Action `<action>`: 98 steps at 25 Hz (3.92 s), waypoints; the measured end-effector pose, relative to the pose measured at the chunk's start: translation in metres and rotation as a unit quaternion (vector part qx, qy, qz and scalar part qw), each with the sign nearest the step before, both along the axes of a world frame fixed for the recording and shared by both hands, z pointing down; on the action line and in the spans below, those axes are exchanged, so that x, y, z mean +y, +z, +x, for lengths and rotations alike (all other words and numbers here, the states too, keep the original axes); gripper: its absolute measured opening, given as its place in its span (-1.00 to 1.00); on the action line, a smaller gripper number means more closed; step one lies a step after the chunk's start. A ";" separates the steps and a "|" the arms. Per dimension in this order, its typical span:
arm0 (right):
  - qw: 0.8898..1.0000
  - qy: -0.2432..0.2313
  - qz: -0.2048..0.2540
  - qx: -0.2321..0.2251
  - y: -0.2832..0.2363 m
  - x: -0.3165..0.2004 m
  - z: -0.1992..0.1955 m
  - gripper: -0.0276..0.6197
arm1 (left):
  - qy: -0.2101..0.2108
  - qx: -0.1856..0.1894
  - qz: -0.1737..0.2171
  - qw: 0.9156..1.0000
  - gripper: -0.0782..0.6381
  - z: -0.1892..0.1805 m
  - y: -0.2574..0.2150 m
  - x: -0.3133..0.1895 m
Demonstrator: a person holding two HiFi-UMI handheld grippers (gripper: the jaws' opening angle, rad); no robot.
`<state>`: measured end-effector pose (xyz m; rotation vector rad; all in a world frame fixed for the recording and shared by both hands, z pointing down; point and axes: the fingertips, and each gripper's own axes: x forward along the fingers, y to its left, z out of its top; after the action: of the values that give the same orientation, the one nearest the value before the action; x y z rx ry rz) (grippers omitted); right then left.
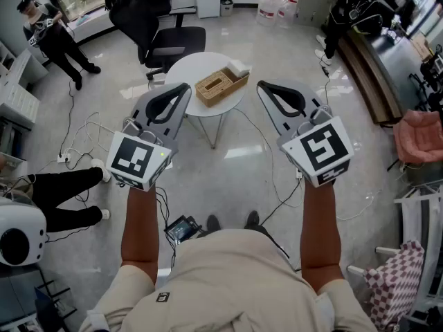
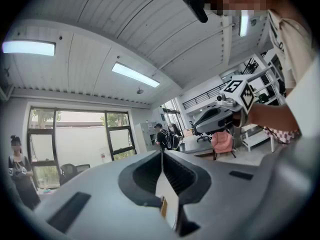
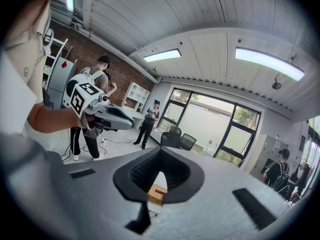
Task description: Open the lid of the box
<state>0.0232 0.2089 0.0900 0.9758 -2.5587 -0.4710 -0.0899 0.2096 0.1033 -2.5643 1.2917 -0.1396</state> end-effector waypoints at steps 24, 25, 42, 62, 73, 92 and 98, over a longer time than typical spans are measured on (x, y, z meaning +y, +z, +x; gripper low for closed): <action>0.999 -0.006 -0.035 -0.005 0.039 -0.078 -0.028 -0.94 | -0.011 -0.005 -0.025 1.000 -0.75 -0.025 0.033 -0.067; 0.999 -0.010 -0.038 -0.008 0.040 -0.085 -0.027 -0.94 | -0.017 -0.008 -0.023 1.000 -0.75 -0.026 0.033 -0.073; 0.994 -0.092 -0.058 -0.009 0.061 -0.216 -0.013 -0.94 | -0.109 -0.020 -0.052 0.993 -0.75 -0.007 0.053 -0.187; 0.989 -0.125 -0.081 -0.022 0.092 -0.330 -0.006 -0.94 | -0.146 -0.021 -0.094 0.985 -0.75 0.014 0.086 -0.297; 0.993 -0.073 -0.096 -0.013 0.120 -0.378 -0.032 -0.94 | -0.083 -0.014 -0.107 0.991 -0.74 -0.010 0.118 -0.362; 0.987 -0.031 -0.160 -0.008 0.204 -0.424 -0.030 -0.94 | -0.035 -0.030 -0.200 0.979 -0.74 -0.006 0.219 -0.403; 0.983 -0.023 -0.179 -0.005 0.237 -0.427 -0.032 -0.94 | -0.023 -0.031 -0.233 0.972 -0.74 -0.004 0.259 -0.404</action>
<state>-0.0089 -0.2178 0.3271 0.7895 -2.5567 -0.0107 -0.0942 -0.1940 0.3619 -2.8773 1.4324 -0.5933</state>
